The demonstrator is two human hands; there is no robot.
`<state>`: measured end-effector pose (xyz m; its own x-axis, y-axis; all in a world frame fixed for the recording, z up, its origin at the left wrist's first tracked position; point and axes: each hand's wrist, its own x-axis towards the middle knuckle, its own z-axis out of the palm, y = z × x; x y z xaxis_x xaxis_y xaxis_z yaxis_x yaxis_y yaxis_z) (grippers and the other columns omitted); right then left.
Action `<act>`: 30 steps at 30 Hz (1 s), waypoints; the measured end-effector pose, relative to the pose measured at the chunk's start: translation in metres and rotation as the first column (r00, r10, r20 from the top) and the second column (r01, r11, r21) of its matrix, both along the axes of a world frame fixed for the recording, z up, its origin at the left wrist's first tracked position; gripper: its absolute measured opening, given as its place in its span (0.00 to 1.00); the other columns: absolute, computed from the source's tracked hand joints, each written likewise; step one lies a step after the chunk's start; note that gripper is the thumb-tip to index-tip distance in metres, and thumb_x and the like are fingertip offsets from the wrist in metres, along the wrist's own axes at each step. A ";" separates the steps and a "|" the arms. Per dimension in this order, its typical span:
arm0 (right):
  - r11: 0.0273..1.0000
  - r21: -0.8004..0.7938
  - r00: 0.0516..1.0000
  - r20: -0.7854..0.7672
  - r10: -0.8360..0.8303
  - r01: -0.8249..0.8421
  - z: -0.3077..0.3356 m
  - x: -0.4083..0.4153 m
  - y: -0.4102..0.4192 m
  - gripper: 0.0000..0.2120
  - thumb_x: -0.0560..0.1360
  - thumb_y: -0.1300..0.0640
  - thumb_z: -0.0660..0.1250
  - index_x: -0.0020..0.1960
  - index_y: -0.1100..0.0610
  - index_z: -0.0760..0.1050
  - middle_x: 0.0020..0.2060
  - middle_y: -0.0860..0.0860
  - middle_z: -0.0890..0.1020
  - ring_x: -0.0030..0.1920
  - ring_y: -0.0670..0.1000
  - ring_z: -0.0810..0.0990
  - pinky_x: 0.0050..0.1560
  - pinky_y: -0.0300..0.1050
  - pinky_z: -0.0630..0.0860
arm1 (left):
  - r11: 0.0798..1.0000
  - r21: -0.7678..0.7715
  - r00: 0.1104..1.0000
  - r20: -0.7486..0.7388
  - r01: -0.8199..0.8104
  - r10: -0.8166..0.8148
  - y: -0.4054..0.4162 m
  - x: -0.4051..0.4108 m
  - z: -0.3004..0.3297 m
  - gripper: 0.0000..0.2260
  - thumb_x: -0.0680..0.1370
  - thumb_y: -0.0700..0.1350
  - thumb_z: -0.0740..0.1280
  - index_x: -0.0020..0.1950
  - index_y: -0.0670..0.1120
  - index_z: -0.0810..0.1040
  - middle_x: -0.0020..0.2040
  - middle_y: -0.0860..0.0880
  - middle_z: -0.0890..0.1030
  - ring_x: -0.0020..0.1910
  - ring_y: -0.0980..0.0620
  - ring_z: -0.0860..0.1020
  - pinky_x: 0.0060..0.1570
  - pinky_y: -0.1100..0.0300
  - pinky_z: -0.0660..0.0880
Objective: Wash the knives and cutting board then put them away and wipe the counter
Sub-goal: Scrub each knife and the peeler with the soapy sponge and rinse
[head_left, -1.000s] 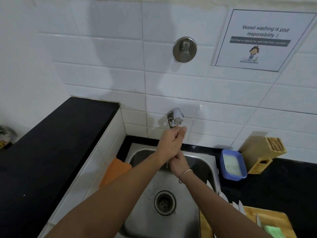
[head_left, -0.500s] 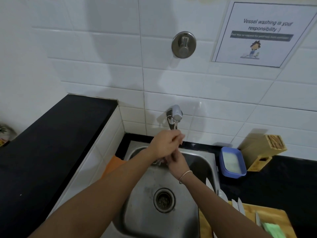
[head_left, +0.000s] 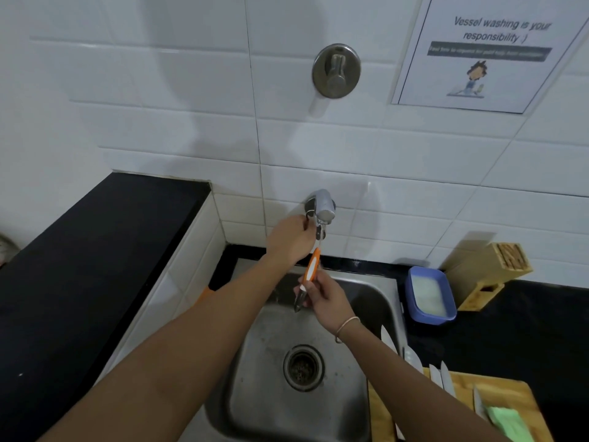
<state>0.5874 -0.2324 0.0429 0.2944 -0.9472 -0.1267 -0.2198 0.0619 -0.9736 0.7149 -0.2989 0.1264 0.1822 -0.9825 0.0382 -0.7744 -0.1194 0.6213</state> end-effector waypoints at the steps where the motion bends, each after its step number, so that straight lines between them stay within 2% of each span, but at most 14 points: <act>1: 1.000 0.003 1.000 -0.003 0.001 -0.001 0.000 0.000 -0.001 0.06 0.83 0.58 0.61 0.55 0.51 0.76 0.46 0.52 0.85 0.51 0.59 0.84 0.53 0.58 0.82 | 1.000 0.003 1.000 0.012 -0.003 0.003 -0.002 -0.001 0.000 0.17 0.85 0.50 0.55 0.43 0.45 0.76 0.37 0.49 0.78 0.41 0.46 0.79 0.43 0.53 0.76; 5: 1.000 0.009 1.000 0.001 0.007 -0.007 0.001 0.001 -0.005 0.06 0.84 0.59 0.60 0.55 0.52 0.76 0.47 0.51 0.85 0.50 0.50 0.85 0.51 0.52 0.82 | 0.999 -0.036 0.999 0.049 -0.006 0.008 -0.005 -0.003 -0.008 0.18 0.86 0.49 0.54 0.42 0.44 0.75 0.40 0.46 0.79 0.39 0.46 0.77 0.42 0.53 0.74; 10: 0.999 0.011 0.999 0.012 0.030 -0.030 -0.003 0.001 -0.006 0.06 0.84 0.58 0.61 0.57 0.53 0.75 0.48 0.52 0.85 0.51 0.51 0.85 0.53 0.52 0.82 | 0.999 -0.048 1.000 0.011 -0.010 0.010 -0.007 -0.001 -0.014 0.20 0.86 0.50 0.52 0.41 0.44 0.76 0.39 0.44 0.81 0.39 0.45 0.79 0.42 0.52 0.75; 13: 0.999 0.036 0.999 0.024 0.031 -0.032 -0.004 0.000 -0.002 0.06 0.84 0.58 0.61 0.57 0.53 0.76 0.50 0.52 0.84 0.53 0.48 0.85 0.56 0.53 0.82 | 1.000 -0.009 0.998 -0.060 -0.009 0.008 -0.005 0.000 -0.014 0.21 0.87 0.50 0.52 0.42 0.43 0.76 0.38 0.44 0.81 0.36 0.48 0.80 0.41 0.51 0.77; 15: 0.999 0.040 0.999 0.041 0.013 -0.015 -0.006 0.000 0.001 0.06 0.83 0.58 0.61 0.55 0.51 0.77 0.48 0.52 0.85 0.53 0.51 0.85 0.58 0.55 0.81 | 0.999 0.048 0.977 -0.214 0.000 0.010 0.002 -0.002 -0.015 0.20 0.87 0.51 0.53 0.44 0.43 0.76 0.36 0.47 0.79 0.32 0.53 0.79 0.35 0.56 0.75; 16: 0.999 0.045 0.999 0.052 -0.002 -0.001 -0.008 -0.001 0.003 0.06 0.83 0.58 0.62 0.54 0.50 0.77 0.46 0.52 0.85 0.52 0.53 0.85 0.59 0.57 0.80 | 0.995 0.102 0.930 -0.368 0.015 0.023 0.008 -0.004 -0.016 0.19 0.87 0.52 0.53 0.45 0.44 0.76 0.35 0.47 0.79 0.31 0.53 0.79 0.33 0.59 0.75; 18: 0.998 0.049 0.998 0.058 -0.032 0.030 -0.010 -0.002 0.006 0.06 0.83 0.56 0.63 0.54 0.49 0.78 0.45 0.52 0.86 0.52 0.56 0.85 0.59 0.58 0.80 | 0.969 0.222 0.747 -0.661 0.107 0.069 0.019 -0.006 -0.021 0.20 0.87 0.55 0.55 0.48 0.43 0.77 0.37 0.45 0.81 0.34 0.51 0.80 0.30 0.60 0.74; 19: 0.998 0.051 0.997 0.058 -0.044 0.041 -0.010 -0.003 0.007 0.06 0.83 0.56 0.63 0.54 0.50 0.79 0.45 0.52 0.86 0.51 0.57 0.85 0.59 0.59 0.80 | 0.954 0.244 0.662 -0.746 0.177 0.068 0.025 -0.007 -0.022 0.21 0.87 0.56 0.54 0.49 0.42 0.77 0.39 0.44 0.82 0.36 0.49 0.81 0.30 0.60 0.74; 21: 0.997 0.044 0.996 0.069 -0.063 0.060 -0.007 -0.004 0.006 0.06 0.83 0.57 0.63 0.55 0.54 0.79 0.44 0.54 0.86 0.49 0.57 0.85 0.55 0.57 0.81 | 0.938 0.209 0.556 -0.831 0.278 0.021 0.032 -0.011 -0.024 0.23 0.87 0.56 0.53 0.50 0.41 0.78 0.41 0.43 0.84 0.39 0.47 0.82 0.32 0.58 0.75; 23: 0.998 0.023 0.994 0.092 -0.065 0.063 0.000 -0.004 0.005 0.06 0.83 0.58 0.62 0.56 0.55 0.78 0.44 0.53 0.86 0.44 0.51 0.84 0.48 0.48 0.80 | 0.947 0.119 0.494 -0.868 0.298 -0.046 0.041 -0.017 -0.019 0.21 0.87 0.53 0.55 0.50 0.39 0.78 0.41 0.41 0.83 0.37 0.48 0.82 0.36 0.59 0.78; 24: 0.998 0.012 0.993 0.104 -0.059 0.058 0.004 -0.005 0.006 0.06 0.84 0.59 0.61 0.57 0.54 0.77 0.43 0.52 0.85 0.42 0.47 0.82 0.46 0.44 0.78 | 0.956 0.071 0.487 -0.870 0.285 -0.080 0.047 -0.020 -0.016 0.18 0.87 0.50 0.56 0.51 0.38 0.77 0.40 0.41 0.81 0.35 0.50 0.80 0.33 0.62 0.77; 26: 0.999 0.003 0.994 0.104 -0.039 0.039 0.009 -0.006 0.009 0.06 0.84 0.60 0.61 0.56 0.53 0.76 0.43 0.55 0.83 0.41 0.46 0.79 0.45 0.43 0.76 | 0.963 -0.029 0.541 -0.823 0.267 -0.174 0.057 -0.026 -0.015 0.10 0.86 0.42 0.59 0.52 0.38 0.76 0.37 0.44 0.77 0.33 0.52 0.76 0.29 0.67 0.72; 28: 1.000 0.004 0.995 0.097 -0.006 0.006 0.010 -0.008 0.013 0.06 0.84 0.61 0.60 0.55 0.55 0.76 0.44 0.56 0.82 0.43 0.48 0.79 0.46 0.42 0.76 | 0.944 -0.128 0.634 -0.712 0.303 -0.300 0.061 -0.024 -0.019 0.08 0.85 0.41 0.61 0.50 0.42 0.77 0.35 0.54 0.76 0.34 0.56 0.74 0.34 0.68 0.71; 30: 1.000 -0.004 0.995 0.101 0.015 -0.015 0.011 -0.008 0.016 0.08 0.83 0.63 0.59 0.56 0.56 0.76 0.45 0.52 0.83 0.44 0.43 0.81 0.46 0.38 0.76 | 0.920 -0.196 0.707 -0.592 0.339 -0.386 0.065 -0.023 -0.017 0.10 0.85 0.43 0.61 0.47 0.46 0.79 0.33 0.60 0.77 0.34 0.61 0.73 0.38 0.67 0.70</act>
<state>0.5792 -0.2161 0.0542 0.3195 -0.9431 -0.0926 -0.1209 0.0563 -0.9911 0.6922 -0.2338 0.1093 -0.1801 -0.9770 0.1145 -0.2028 0.1508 0.9675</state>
